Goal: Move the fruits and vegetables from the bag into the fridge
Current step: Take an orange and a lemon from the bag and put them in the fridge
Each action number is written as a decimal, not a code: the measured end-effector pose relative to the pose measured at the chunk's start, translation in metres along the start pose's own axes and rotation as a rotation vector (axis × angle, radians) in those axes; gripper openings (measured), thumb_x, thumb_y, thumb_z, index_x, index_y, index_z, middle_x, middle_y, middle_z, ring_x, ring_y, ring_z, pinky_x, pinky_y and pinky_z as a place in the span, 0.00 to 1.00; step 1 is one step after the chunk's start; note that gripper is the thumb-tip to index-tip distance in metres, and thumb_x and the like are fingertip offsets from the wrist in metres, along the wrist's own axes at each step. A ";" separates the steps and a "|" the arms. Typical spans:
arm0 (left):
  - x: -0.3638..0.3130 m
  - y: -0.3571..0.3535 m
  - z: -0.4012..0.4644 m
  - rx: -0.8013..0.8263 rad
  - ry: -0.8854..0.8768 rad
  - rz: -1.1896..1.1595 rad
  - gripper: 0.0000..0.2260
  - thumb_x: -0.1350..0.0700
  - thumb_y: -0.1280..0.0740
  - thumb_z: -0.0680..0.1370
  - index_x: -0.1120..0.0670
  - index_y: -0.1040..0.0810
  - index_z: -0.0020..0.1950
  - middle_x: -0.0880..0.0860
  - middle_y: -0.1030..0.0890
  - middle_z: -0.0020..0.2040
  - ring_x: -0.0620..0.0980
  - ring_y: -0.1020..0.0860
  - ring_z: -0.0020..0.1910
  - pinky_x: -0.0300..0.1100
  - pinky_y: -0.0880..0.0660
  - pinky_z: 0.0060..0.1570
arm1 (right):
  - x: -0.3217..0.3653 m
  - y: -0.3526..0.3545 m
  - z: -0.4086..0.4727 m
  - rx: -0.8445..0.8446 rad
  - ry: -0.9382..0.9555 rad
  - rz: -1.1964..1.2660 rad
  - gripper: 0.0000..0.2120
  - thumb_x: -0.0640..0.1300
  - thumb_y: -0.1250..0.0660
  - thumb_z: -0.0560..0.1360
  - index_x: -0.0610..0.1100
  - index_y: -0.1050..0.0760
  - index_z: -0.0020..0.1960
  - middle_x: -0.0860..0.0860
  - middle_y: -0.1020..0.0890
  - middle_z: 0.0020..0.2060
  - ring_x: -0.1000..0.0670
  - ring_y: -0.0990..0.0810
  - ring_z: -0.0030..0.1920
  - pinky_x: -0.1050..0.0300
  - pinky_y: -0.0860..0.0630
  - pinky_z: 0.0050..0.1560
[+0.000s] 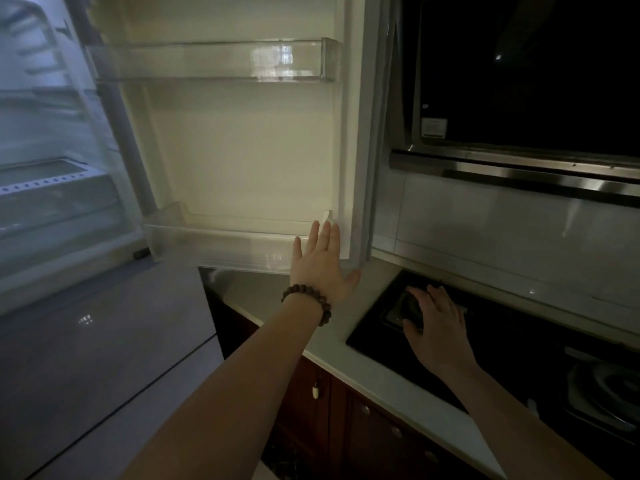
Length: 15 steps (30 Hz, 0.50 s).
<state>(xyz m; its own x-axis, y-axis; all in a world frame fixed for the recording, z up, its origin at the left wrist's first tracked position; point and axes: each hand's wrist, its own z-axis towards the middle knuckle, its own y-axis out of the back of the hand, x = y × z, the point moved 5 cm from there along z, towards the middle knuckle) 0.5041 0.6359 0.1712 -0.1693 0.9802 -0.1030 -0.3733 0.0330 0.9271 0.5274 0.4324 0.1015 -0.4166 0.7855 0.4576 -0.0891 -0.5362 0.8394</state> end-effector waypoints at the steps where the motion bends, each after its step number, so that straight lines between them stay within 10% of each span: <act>1: -0.007 0.004 -0.001 -0.027 -0.031 -0.007 0.38 0.36 0.48 0.77 0.54 0.61 0.77 0.50 0.59 0.78 0.49 0.62 0.76 0.53 0.60 0.74 | -0.002 0.004 -0.001 -0.009 -0.007 -0.009 0.27 0.49 0.40 0.78 0.51 0.43 0.74 0.48 0.44 0.75 0.47 0.54 0.76 0.42 0.53 0.75; 15: -0.243 -0.049 -0.031 0.098 -0.495 -0.235 0.36 0.35 0.49 0.77 0.52 0.57 0.77 0.51 0.56 0.78 0.52 0.59 0.76 0.56 0.56 0.74 | -0.144 0.119 -0.107 -0.249 -0.434 -0.181 0.27 0.51 0.39 0.77 0.51 0.42 0.73 0.47 0.42 0.75 0.46 0.51 0.76 0.41 0.51 0.74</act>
<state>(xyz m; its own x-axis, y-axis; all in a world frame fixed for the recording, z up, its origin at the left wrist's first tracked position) 0.5350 0.3895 0.1399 0.3657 0.9184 -0.1511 -0.2591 0.2564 0.9312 0.4798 0.2222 0.1038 0.0338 0.8995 0.4356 -0.3586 -0.3959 0.8454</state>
